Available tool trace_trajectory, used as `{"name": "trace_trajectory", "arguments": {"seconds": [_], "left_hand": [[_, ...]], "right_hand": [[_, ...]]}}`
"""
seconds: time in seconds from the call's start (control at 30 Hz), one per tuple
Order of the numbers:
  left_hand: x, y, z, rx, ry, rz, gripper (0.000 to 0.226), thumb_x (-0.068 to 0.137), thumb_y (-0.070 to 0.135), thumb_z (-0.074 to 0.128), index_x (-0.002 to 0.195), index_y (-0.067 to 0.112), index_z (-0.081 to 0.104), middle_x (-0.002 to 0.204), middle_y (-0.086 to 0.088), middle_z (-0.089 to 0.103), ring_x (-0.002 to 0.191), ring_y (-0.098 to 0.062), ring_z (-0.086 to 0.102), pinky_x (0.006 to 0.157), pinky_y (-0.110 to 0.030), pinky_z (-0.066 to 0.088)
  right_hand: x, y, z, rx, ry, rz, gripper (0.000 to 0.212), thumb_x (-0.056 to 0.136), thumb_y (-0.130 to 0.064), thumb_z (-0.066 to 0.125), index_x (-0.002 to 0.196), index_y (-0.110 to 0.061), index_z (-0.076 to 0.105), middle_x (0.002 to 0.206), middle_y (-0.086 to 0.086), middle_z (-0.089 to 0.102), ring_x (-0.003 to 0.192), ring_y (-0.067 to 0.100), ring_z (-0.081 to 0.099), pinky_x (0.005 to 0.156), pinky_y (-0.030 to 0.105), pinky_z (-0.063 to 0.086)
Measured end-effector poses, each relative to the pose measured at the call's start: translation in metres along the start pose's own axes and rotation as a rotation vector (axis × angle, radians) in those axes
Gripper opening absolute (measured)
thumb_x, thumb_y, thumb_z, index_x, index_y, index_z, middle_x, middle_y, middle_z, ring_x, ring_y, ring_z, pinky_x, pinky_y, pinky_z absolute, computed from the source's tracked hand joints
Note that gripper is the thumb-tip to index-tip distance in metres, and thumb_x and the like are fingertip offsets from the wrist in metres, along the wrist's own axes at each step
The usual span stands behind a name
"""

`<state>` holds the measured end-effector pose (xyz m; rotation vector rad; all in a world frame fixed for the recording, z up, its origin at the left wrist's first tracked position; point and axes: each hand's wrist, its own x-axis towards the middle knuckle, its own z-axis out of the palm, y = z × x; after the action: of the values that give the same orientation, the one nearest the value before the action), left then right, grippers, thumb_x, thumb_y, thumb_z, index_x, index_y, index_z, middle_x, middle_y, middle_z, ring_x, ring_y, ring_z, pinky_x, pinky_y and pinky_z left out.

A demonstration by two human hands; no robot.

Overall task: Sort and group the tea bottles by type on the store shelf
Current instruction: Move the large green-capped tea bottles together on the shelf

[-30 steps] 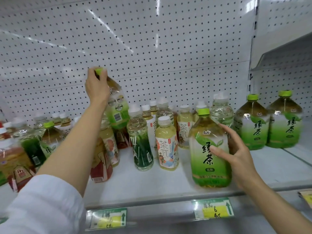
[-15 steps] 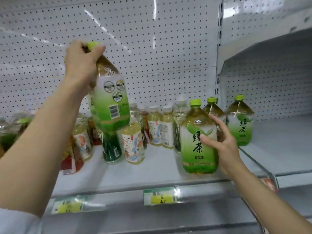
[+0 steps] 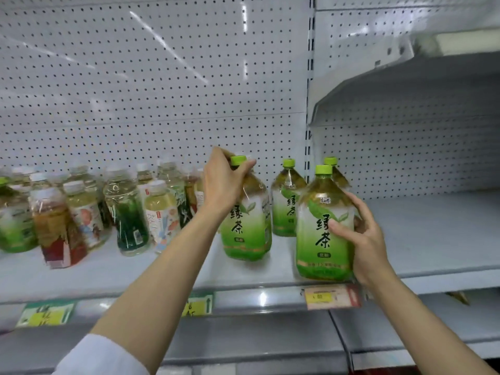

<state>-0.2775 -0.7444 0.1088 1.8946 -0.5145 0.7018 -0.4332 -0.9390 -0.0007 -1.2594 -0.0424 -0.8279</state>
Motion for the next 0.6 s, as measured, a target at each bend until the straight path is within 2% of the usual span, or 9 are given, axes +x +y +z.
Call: {"name": "trace_trajectory", "arguments": {"seconds": [0.07, 0.17, 0.3, 0.37, 0.43, 0.53, 0.6], "left_hand": [[-0.008, 0.003, 0.017, 0.01, 0.017, -0.001, 0.05, 0.083, 0.049, 0.075, 0.101, 0.01, 0.05, 0.092, -0.005, 0.062, 0.085, -0.025, 0.06, 0.073, -0.038, 0.048], [-0.022, 0.0, 0.038, 0.004, 0.008, -0.01, 0.051, 0.082, 0.05, 0.076, 0.101, 0.011, 0.049, 0.088, -0.004, 0.06, 0.082, -0.025, 0.06, 0.074, -0.042, 0.051], [-0.036, 0.007, 0.06, 0.034, -0.013, 0.05, 0.052, 0.082, 0.05, 0.076, 0.102, 0.012, 0.047, 0.083, 0.002, 0.053, 0.079, -0.024, 0.055, 0.068, -0.037, 0.042], [-0.037, 0.008, 0.06, 0.028, -0.113, 0.035, 0.058, 0.082, 0.053, 0.074, 0.114, 0.013, 0.049, 0.097, 0.001, 0.059, 0.089, -0.021, 0.059, 0.077, -0.037, 0.049], [-0.044, -0.001, 0.051, -0.087, -0.306, -0.068, 0.078, 0.074, 0.054, 0.081, 0.13, 0.014, 0.045, 0.12, 0.0, 0.06, 0.105, -0.02, 0.061, 0.092, -0.04, 0.053], [-0.07, -0.017, 0.038, -0.196, -0.565, -0.184, 0.108, 0.064, 0.03, 0.093, 0.149, 0.024, 0.027, 0.134, 0.008, 0.049, 0.118, -0.015, 0.052, 0.104, -0.037, 0.045], [-0.078, -0.022, 0.037, -0.183, -0.604, -0.172, 0.119, 0.064, 0.016, 0.094, 0.153, 0.033, 0.017, 0.133, 0.014, 0.041, 0.121, -0.014, 0.044, 0.104, -0.035, 0.04]], "right_hand": [[0.002, -0.001, -0.013, -0.006, 0.01, -0.004, 0.074, 0.063, -0.004, 0.076, 0.132, -0.026, 0.058, 0.114, 0.011, 0.07, 0.094, 0.026, 0.07, 0.07, 0.037, 0.06], [0.005, -0.001, -0.029, -0.03, 0.012, -0.014, 0.072, 0.064, -0.003, 0.075, 0.131, -0.025, 0.058, 0.111, 0.006, 0.071, 0.096, 0.024, 0.07, 0.072, 0.036, 0.06], [0.011, 0.001, -0.043, -0.052, 0.03, -0.023, 0.075, 0.065, -0.005, 0.076, 0.134, -0.024, 0.055, 0.119, 0.011, 0.067, 0.099, 0.027, 0.069, 0.075, 0.04, 0.059], [0.017, 0.004, -0.05, -0.055, 0.05, -0.026, 0.077, 0.065, -0.007, 0.077, 0.135, -0.025, 0.052, 0.121, 0.011, 0.066, 0.102, 0.029, 0.068, 0.079, 0.044, 0.059], [0.023, 0.007, -0.057, -0.07, 0.074, -0.024, 0.082, 0.065, -0.009, 0.079, 0.139, -0.025, 0.048, 0.122, 0.009, 0.066, 0.105, 0.028, 0.068, 0.08, 0.043, 0.059], [0.034, 0.013, -0.068, -0.13, 0.058, -0.032, 0.085, 0.067, -0.011, 0.084, 0.141, -0.026, 0.045, 0.129, 0.005, 0.062, 0.114, 0.024, 0.064, 0.085, 0.039, 0.057], [0.041, 0.015, -0.073, -0.202, 0.011, -0.047, 0.082, 0.069, -0.016, 0.083, 0.141, -0.027, 0.045, 0.135, 0.0, 0.059, 0.119, 0.019, 0.061, 0.088, 0.035, 0.056]]}}
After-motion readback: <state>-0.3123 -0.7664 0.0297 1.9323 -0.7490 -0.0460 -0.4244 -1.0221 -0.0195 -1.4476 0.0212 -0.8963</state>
